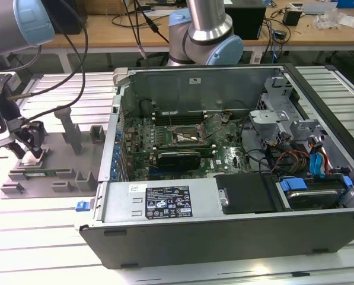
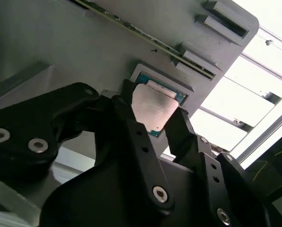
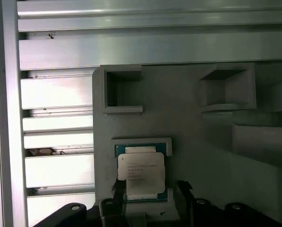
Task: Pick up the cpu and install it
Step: 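Pick up the cpu and move it towards the insertion slot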
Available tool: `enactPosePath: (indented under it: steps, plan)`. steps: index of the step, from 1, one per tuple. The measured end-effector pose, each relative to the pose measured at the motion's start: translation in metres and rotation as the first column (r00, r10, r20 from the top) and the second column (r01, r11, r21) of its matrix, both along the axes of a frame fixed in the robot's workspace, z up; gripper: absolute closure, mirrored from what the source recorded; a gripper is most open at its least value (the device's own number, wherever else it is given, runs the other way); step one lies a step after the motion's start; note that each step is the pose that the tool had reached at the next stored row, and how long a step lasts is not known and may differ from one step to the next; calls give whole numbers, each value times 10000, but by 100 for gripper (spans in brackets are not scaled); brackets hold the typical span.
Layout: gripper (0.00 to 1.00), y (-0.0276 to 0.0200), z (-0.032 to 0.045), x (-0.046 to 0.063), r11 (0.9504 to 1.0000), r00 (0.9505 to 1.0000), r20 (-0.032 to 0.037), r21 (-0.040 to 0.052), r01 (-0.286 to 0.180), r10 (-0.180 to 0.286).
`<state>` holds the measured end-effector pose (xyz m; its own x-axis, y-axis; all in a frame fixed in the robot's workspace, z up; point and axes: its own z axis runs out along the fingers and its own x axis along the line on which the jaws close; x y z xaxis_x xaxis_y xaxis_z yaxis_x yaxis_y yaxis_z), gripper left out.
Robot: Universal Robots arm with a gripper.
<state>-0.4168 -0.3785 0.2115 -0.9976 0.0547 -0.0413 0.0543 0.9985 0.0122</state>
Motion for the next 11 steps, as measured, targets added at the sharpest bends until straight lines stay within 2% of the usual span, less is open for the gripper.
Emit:
enactPosePath:
  steps: [1, 2, 3, 7, 11]
  plan:
    - [40, 0, 0, 0, 10000, 10000, 0, 0, 0, 0]
    - [40, 0, -1, 0, 10000, 10000, 0, 0, 0, 0]
    - [34, 0, -1, 0, 10000, 10000, 0, 0, 0, 0]
    - [34, 1, -19, 1, 10000, 10000, 4, 2, 0, 0]
    - [34, 13, -69, 0, 10000, 10000, 0, 0, 0, 0]
